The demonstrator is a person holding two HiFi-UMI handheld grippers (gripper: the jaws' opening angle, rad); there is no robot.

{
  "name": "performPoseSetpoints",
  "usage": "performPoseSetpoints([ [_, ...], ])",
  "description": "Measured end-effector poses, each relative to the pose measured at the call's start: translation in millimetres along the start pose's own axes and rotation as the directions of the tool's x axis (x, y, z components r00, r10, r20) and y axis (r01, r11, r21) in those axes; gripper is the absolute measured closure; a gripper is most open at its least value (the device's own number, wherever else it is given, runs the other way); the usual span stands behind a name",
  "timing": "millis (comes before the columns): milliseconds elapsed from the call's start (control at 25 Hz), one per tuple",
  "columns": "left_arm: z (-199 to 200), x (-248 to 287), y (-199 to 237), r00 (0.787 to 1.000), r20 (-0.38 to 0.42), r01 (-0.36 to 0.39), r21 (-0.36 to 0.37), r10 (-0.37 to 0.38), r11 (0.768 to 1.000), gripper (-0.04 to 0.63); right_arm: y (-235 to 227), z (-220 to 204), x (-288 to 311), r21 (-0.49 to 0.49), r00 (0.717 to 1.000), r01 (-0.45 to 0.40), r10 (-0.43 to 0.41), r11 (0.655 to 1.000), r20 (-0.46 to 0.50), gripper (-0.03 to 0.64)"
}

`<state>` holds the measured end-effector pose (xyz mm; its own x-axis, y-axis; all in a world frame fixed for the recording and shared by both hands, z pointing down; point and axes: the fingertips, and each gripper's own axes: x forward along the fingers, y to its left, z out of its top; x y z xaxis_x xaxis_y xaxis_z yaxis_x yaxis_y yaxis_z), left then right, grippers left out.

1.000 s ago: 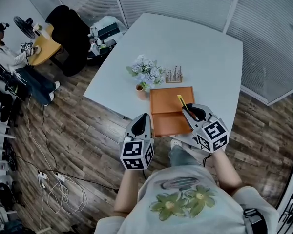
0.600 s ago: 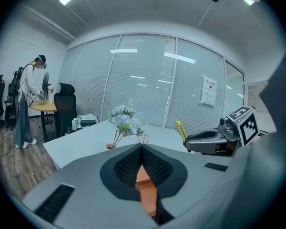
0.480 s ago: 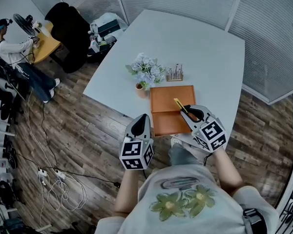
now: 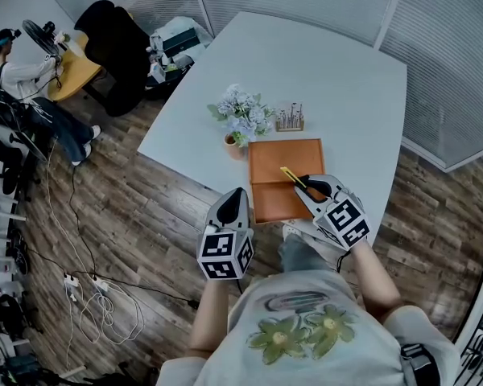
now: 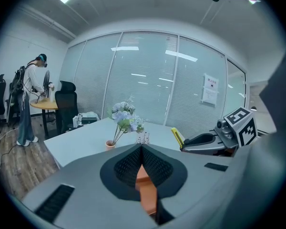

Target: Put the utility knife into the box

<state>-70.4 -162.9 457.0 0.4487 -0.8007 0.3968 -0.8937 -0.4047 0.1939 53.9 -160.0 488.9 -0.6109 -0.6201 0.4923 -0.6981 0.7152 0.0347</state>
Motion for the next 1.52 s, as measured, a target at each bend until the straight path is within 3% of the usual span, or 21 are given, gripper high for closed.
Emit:
performPoseSetpoints([
  [640,-13,2,11,0.999,-0.032,-0.02,-0.029,0.019,0.999,0.594,16,-35,25,-0.087,0.99,-0.084,0.073,0.993,-0.117,0.56],
  [1520,-26,10,21,0.997,-0.066,-0.042,-0.084,0.036,0.996,0.594,20,-74,53,-0.088,0.961,-0.171,0.146,0.981,-0.235,0.558],
])
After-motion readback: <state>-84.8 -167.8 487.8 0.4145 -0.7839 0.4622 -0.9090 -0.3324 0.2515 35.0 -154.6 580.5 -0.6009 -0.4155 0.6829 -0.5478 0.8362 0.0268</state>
